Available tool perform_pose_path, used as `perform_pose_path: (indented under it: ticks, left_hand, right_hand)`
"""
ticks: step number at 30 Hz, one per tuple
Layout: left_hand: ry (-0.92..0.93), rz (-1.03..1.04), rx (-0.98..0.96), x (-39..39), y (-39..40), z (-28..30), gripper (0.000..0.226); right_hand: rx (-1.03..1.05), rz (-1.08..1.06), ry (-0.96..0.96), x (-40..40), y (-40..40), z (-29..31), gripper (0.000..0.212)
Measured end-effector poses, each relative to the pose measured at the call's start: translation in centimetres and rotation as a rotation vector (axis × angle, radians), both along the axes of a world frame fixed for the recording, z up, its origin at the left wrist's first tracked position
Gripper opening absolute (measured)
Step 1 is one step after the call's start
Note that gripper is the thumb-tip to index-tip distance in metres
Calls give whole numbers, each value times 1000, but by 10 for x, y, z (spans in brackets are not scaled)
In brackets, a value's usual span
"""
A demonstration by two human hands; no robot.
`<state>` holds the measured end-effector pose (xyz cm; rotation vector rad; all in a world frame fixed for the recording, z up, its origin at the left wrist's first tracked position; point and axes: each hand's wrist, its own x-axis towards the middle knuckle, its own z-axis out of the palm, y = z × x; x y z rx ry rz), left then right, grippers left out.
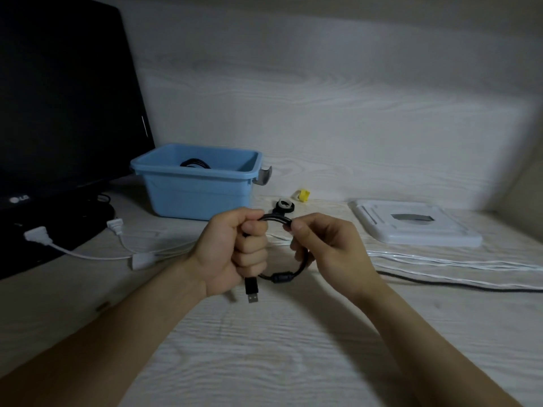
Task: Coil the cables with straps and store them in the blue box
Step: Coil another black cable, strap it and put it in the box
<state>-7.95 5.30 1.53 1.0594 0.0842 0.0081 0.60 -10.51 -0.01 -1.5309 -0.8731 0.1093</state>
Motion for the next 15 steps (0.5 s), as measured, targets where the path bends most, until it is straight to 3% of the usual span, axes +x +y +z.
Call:
perform_pose_path:
  ticks: [8, 15]
  left_hand:
    - [-91, 300, -239, 4, 12, 2, 47]
    - [-183, 734, -507, -3, 43, 15, 47]
  right_hand:
    - [-192, -266, -282, 18, -16, 4, 22]
    - [-315, -453, -404, 29, -22, 2, 12]
